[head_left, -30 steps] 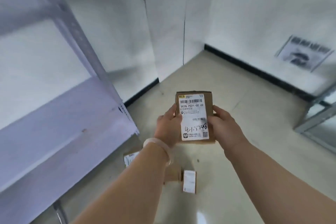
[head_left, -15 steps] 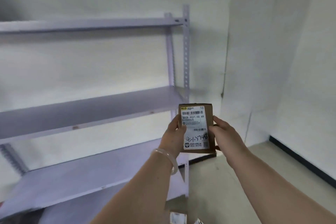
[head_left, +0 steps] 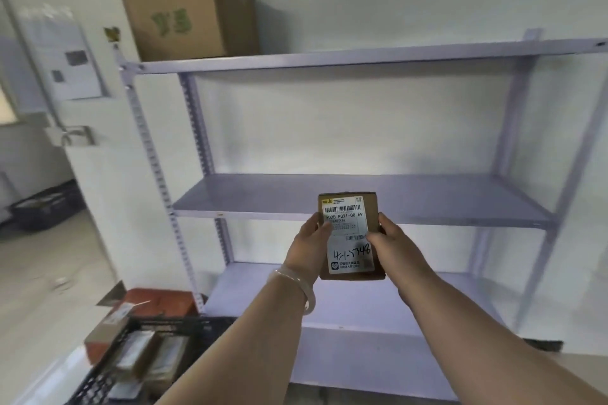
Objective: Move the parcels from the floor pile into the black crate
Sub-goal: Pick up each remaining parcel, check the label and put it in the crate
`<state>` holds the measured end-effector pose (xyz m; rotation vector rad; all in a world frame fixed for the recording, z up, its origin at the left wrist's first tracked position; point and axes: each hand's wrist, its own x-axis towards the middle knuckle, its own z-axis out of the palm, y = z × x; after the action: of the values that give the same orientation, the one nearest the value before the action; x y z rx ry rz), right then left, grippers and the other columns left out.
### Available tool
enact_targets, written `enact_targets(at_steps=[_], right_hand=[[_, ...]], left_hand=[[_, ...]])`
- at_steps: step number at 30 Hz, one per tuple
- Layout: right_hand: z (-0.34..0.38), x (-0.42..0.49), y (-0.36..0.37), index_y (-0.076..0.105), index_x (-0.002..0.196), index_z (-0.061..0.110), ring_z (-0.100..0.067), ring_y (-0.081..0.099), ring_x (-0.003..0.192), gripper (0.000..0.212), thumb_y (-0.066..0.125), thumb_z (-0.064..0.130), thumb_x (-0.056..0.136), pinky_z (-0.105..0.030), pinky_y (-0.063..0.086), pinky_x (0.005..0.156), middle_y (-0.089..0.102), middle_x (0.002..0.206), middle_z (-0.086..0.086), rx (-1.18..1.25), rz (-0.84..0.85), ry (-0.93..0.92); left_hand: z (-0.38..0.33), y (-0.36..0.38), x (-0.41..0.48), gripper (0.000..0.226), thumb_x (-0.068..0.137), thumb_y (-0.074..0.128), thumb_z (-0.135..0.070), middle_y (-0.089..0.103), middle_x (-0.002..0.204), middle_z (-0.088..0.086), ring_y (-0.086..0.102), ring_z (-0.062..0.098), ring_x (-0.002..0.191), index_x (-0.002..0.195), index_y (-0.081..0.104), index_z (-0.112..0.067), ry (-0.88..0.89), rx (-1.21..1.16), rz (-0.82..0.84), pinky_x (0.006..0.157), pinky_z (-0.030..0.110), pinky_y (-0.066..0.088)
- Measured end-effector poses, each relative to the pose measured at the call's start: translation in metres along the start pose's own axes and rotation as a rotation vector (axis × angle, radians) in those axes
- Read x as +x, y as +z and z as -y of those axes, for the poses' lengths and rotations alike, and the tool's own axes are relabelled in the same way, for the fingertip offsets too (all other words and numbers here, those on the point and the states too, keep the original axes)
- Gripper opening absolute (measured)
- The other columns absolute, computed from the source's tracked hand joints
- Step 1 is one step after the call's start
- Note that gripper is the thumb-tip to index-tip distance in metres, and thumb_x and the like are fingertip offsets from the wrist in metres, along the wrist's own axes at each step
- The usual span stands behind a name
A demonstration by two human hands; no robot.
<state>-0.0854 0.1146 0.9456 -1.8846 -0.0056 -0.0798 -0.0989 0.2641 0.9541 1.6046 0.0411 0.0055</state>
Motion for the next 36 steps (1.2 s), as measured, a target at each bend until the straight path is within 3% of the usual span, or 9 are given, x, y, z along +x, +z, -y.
enact_targets(at_steps=[7, 11, 15, 21, 25, 28, 30, 33, 36], right_hand=[[0.030, 0.028, 0.200, 0.057, 0.116, 0.045, -0.009, 0.059, 0.095, 0.037, 0.042, 0.027, 0.087, -0.023, 0.042, 0.060, 0.065, 0.108, 0.012, -0.004, 0.184, 0.012], [0.032, 0.043, 0.271, 0.056, 0.121, 0.042, -0.010, 0.057, 0.098, 0.035, 0.042, 0.033, 0.090, -0.022, 0.040, 0.061, 0.063, 0.114, 0.010, -0.012, 0.258, 0.036], [0.019, 0.063, 0.337, 0.059, 0.115, 0.044, -0.002, 0.059, 0.091, 0.031, 0.043, 0.033, 0.091, -0.019, 0.040, 0.059, 0.065, 0.108, 0.013, -0.016, 0.351, 0.097], [-0.031, 0.108, 0.417, 0.058, 0.118, 0.047, -0.008, 0.066, 0.089, 0.033, 0.043, 0.034, 0.091, -0.024, 0.046, 0.061, 0.070, 0.105, 0.011, -0.010, 0.458, 0.236], [-0.057, 0.145, 0.465, 0.059, 0.115, 0.049, -0.006, 0.065, 0.085, 0.031, 0.043, 0.036, 0.092, -0.024, 0.046, 0.061, 0.070, 0.099, 0.013, -0.049, 0.509, 0.312], [-0.072, 0.168, 0.493, 0.059, 0.111, 0.051, -0.005, 0.063, 0.085, 0.028, 0.045, 0.035, 0.091, -0.026, 0.048, 0.064, 0.070, 0.097, 0.015, -0.045, 0.550, 0.364], [-0.085, 0.180, 0.510, 0.059, 0.110, 0.051, -0.008, 0.065, 0.086, 0.028, 0.047, 0.034, 0.091, -0.029, 0.051, 0.068, 0.071, 0.096, 0.013, -0.052, 0.556, 0.400], [-0.113, 0.184, 0.532, 0.059, 0.113, 0.049, -0.010, 0.067, 0.086, 0.029, 0.048, 0.032, 0.091, -0.032, 0.053, 0.071, 0.072, 0.096, 0.010, -0.095, 0.553, 0.464], [-0.149, 0.175, 0.554, 0.054, 0.114, 0.052, -0.012, 0.069, 0.084, 0.030, 0.049, 0.033, 0.092, -0.036, 0.057, 0.072, 0.074, 0.091, 0.012, -0.115, 0.559, 0.607]], left_hand=[[0.038, -0.196, 0.021, 0.027, 0.097, 0.044, -0.021, 0.069, 0.089, -0.014, 0.066, -0.004, 0.071, 0.086, 0.057, -0.041, -0.073, -0.055, -0.145, 0.054, 0.020, 0.052], [0.062, -0.264, 0.032, 0.023, 0.096, 0.043, -0.025, 0.071, 0.096, -0.009, 0.067, 0.002, 0.079, 0.094, 0.057, -0.043, -0.138, -0.071, -0.182, 0.056, 0.020, 0.054], [0.103, -0.321, 0.052, 0.023, 0.096, 0.045, -0.029, 0.073, 0.100, 0.001, 0.070, 0.018, 0.088, 0.089, 0.057, -0.048, -0.231, -0.102, -0.256, 0.070, 0.036, 0.061], [0.171, -0.376, 0.099, 0.022, 0.096, 0.044, -0.031, 0.072, 0.102, -0.002, 0.070, 0.015, 0.087, 0.098, 0.056, -0.049, -0.371, -0.119, -0.311, 0.061, 0.026, 0.058], [0.205, -0.410, 0.141, 0.035, 0.097, 0.044, -0.032, 0.070, 0.100, -0.006, 0.070, 0.002, 0.072, 0.132, 0.046, -0.038, -0.487, -0.143, -0.318, 0.050, 0.020, 0.054], [0.224, -0.433, 0.169, 0.044, 0.098, 0.044, -0.032, 0.068, 0.097, -0.007, 0.067, -0.004, 0.055, 0.141, 0.037, -0.032, -0.535, -0.176, -0.322, 0.040, 0.017, 0.050], [0.236, -0.444, 0.181, 0.039, 0.098, 0.044, -0.032, 0.068, 0.093, -0.008, 0.065, -0.007, 0.052, 0.136, 0.042, -0.033, -0.570, -0.188, -0.325, 0.039, 0.016, 0.049], [0.269, -0.453, 0.186, 0.015, 0.098, 0.044, -0.031, 0.066, 0.087, -0.013, 0.064, -0.009, 0.052, 0.102, 0.052, -0.043, -0.641, -0.252, -0.295, 0.039, 0.014, 0.049], [0.311, -0.461, 0.189, 0.018, 0.096, 0.045, -0.033, 0.068, 0.095, -0.009, 0.071, 0.003, 0.070, 0.086, 0.050, -0.047, -0.742, -0.290, -0.267, 0.052, 0.021, 0.055]])
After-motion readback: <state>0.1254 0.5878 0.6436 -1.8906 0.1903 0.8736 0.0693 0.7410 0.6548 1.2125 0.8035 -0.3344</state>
